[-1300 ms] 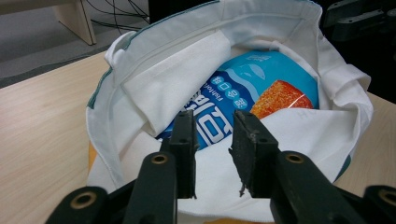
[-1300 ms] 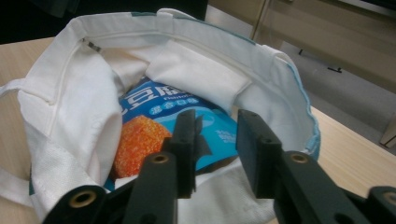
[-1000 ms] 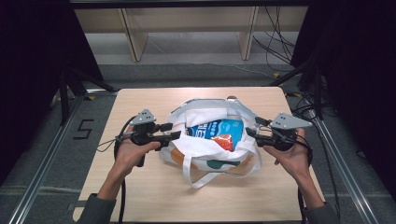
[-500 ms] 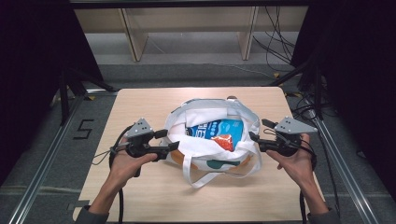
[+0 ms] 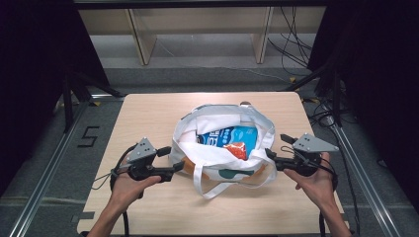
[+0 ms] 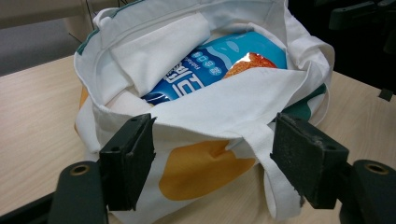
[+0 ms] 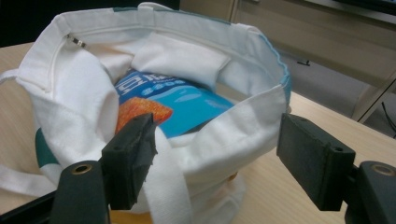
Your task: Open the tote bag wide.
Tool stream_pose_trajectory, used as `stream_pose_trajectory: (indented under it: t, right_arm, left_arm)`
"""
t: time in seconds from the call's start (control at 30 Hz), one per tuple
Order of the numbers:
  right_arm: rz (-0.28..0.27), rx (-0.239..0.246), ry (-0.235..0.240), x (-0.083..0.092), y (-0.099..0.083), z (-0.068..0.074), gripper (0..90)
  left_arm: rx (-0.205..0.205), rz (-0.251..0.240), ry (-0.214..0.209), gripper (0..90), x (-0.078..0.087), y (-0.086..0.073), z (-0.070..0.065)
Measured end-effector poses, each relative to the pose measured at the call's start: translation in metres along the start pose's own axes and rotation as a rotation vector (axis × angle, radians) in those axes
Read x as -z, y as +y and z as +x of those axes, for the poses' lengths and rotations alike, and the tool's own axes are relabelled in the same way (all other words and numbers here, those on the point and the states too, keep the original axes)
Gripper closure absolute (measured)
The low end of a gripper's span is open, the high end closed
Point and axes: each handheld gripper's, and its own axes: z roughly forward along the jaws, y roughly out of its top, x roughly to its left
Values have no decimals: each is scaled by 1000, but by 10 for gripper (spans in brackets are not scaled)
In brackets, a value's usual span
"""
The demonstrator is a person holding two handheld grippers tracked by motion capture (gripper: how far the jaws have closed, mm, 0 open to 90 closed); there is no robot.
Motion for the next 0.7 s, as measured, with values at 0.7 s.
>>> stream_pose_trajectory:
  t: [0.7]
  right_arm:
    - [31, -7, -1, 5, -24, 5, 288]
  left_arm:
    - [7, 9, 13, 273, -2, -22, -7]
